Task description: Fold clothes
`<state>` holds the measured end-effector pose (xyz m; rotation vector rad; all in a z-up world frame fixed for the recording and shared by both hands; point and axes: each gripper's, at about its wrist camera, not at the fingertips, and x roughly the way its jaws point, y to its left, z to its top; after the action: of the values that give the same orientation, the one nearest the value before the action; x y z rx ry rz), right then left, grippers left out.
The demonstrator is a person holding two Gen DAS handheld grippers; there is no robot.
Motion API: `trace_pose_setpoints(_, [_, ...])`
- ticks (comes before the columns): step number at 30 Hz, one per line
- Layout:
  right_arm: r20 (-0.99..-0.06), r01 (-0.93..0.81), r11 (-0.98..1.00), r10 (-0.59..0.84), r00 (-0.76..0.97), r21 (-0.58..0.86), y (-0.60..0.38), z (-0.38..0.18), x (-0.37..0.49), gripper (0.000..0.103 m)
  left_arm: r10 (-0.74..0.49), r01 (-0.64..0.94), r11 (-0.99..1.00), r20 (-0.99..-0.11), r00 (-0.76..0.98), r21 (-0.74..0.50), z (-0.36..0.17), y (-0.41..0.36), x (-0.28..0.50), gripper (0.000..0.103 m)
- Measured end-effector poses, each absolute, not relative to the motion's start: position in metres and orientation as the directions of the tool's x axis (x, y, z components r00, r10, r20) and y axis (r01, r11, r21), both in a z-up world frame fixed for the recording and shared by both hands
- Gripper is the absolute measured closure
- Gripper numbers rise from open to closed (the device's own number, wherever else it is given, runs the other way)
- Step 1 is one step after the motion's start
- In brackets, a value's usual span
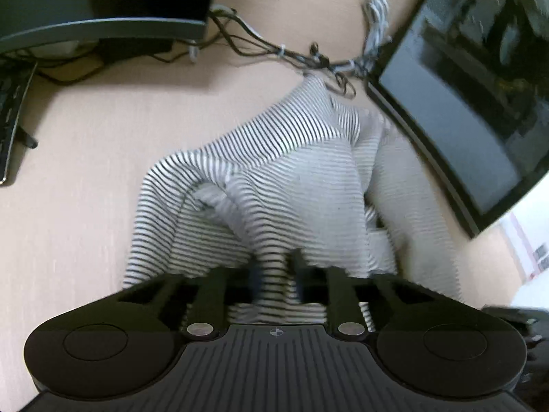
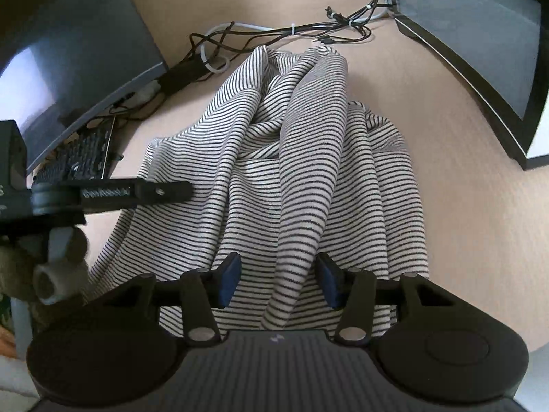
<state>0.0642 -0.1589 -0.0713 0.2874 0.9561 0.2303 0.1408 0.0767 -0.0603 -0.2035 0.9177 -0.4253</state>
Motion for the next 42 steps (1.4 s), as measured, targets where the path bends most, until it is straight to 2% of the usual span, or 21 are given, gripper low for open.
trace_pose_setpoints(4, [-0.783, -0.1, 0.946, 0.313, 0.538, 0.309, -0.166, -0.071, 0.07, 0.068, -0.433, 0.167, 0.882, -0.619, 0.656, -0.441, -0.026, 0.116, 0.159, 0.092])
trace_pose_setpoints(6, [-0.788, -0.11, 0.95, 0.304, 0.536, 0.292, -0.17, -0.071, 0.074, 0.071, -0.372, 0.073, 0.87, -0.551, 0.747, -0.488, -0.003, 0.153, 0.169, 0.092])
trace_pose_setpoints(9, [-0.787, -0.124, 0.952, 0.302, 0.538, 0.28, -0.171, -0.072, 0.08, 0.072, -0.228, -0.069, 0.861, -0.503, 0.833, -0.505, 0.021, 0.21, 0.182, 0.09])
trace_pose_setpoints(10, [-0.788, -0.129, 0.954, 0.297, 0.539, 0.271, -0.169, -0.071, 0.081, 0.072, -0.176, -0.112, 0.863, -0.499, 0.848, -0.493, 0.026, 0.226, 0.185, 0.085])
trace_pose_setpoints(11, [-0.791, -0.134, 0.956, 0.29, 0.539, 0.26, -0.167, -0.071, 0.083, 0.072, -0.16, -0.139, 0.855, -0.509, 0.846, -0.5, 0.028, 0.241, 0.191, 0.066])
trace_pose_setpoints(13, [-0.794, -0.137, 0.964, 0.265, 0.547, 0.227, -0.164, -0.066, 0.088, 0.071, -0.158, -0.204, 0.811, -0.542, 0.826, -0.548, 0.028, 0.269, 0.194, 0.048])
trace_pose_setpoints(15, [-0.769, -0.152, 0.977, 0.209, 0.605, 0.146, -0.16, -0.051, 0.09, 0.069, -0.12, -0.235, 0.821, -0.56, 0.82, -0.52, 0.032, 0.281, 0.187, 0.043])
trace_pose_setpoints(16, [-0.748, -0.155, 0.983, 0.175, 0.64, 0.098, -0.158, -0.044, 0.091, 0.063, -0.103, -0.235, 0.838, -0.566, 0.818, -0.492, 0.035, 0.282, 0.182, 0.036])
trace_pose_setpoints(17, [-0.727, -0.151, 0.987, 0.14, 0.672, 0.051, -0.155, -0.037, 0.094, 0.052, -0.106, -0.218, 0.854, -0.567, 0.817, -0.473, 0.036, 0.28, 0.178, 0.026])
trace_pose_setpoints(19, [-0.725, -0.155, 0.988, 0.118, 0.678, 0.016, -0.151, -0.034, 0.108, 0.032, -0.162, -0.14, 0.881, -0.567, 0.807, -0.451, 0.034, 0.259, 0.176, 0.017])
trace_pose_setpoints(20, [-0.75, -0.168, 0.985, 0.137, 0.647, 0.035, -0.148, -0.039, 0.116, 0.032, -0.197, -0.093, 0.894, -0.571, 0.797, -0.438, 0.031, 0.244, 0.177, 0.014])
trace_pose_setpoints(21, [-0.777, -0.181, 0.981, 0.163, 0.608, 0.064, -0.146, -0.046, 0.122, 0.036, -0.227, -0.049, 0.905, -0.576, 0.785, -0.423, 0.028, 0.23, 0.178, 0.013])
trace_pose_setpoints(23, [-0.824, -0.232, 0.963, 0.242, 0.512, 0.139, -0.139, -0.056, 0.128, 0.098, -0.248, 0.013, 0.929, -0.598, 0.762, -0.369, 0.02, 0.204, 0.178, 0.009])
trace_pose_setpoints(25, [-0.819, -0.319, 0.946, 0.228, 0.526, 0.058, -0.133, -0.044, 0.126, 0.098, -0.261, 0.068, 0.947, -0.627, 0.734, -0.315, 0.011, 0.178, 0.18, 0.009])
trace_pose_setpoints(27, [-0.749, -0.361, 0.925, 0.155, 0.644, -0.119, -0.136, -0.008, 0.13, 0.098, -0.272, 0.105, 0.952, -0.639, 0.72, -0.288, 0.005, 0.165, 0.182, 0.009])
trace_pose_setpoints(30, [-0.504, -0.179, 0.844, -0.121, 0.855, -0.506, -0.149, 0.039, 0.153, 0.098, -0.27, 0.123, 0.957, -0.648, 0.712, -0.264, -0.001, 0.153, 0.191, 0.008])
trace_pose_setpoints(32, [-0.348, -0.003, 0.777, -0.279, 0.895, -0.629, -0.159, 0.049, 0.173, 0.096, -0.241, 0.11, 0.966, -0.654, 0.718, -0.235, -0.005, 0.147, 0.199, 0.008])
trace_pose_setpoints(33, [-0.323, 0.043, 0.79, -0.299, 0.898, -0.612, -0.162, 0.054, 0.176, 0.096, -0.228, 0.107, 0.97, -0.659, 0.717, -0.218, -0.009, 0.141, 0.201, 0.008])
trace_pose_setpoints(35, [-0.327, 0.07, 0.848, -0.277, 0.903, -0.525, -0.165, 0.062, 0.176, 0.082, -0.216, 0.115, 0.975, -0.666, 0.714, -0.192, -0.015, 0.135, 0.206, 0.008])
trace_pose_setpoints(37, [-0.408, 0.001, 0.913, -0.183, 0.895, -0.407, -0.162, 0.052, 0.171, 0.072, -0.214, 0.14, 0.977, -0.667, 0.713, -0.164, -0.019, 0.129, 0.21, 0.008])
trace_pose_setpoints(42, [-0.674, -0.218, 0.975, 0.131, 0.727, -0.046, -0.146, -0.019, 0.159, 0.072, -0.122, 0.137, 0.99, -0.683, 0.72, -0.032, -0.039, 0.107, 0.236, 0.008])
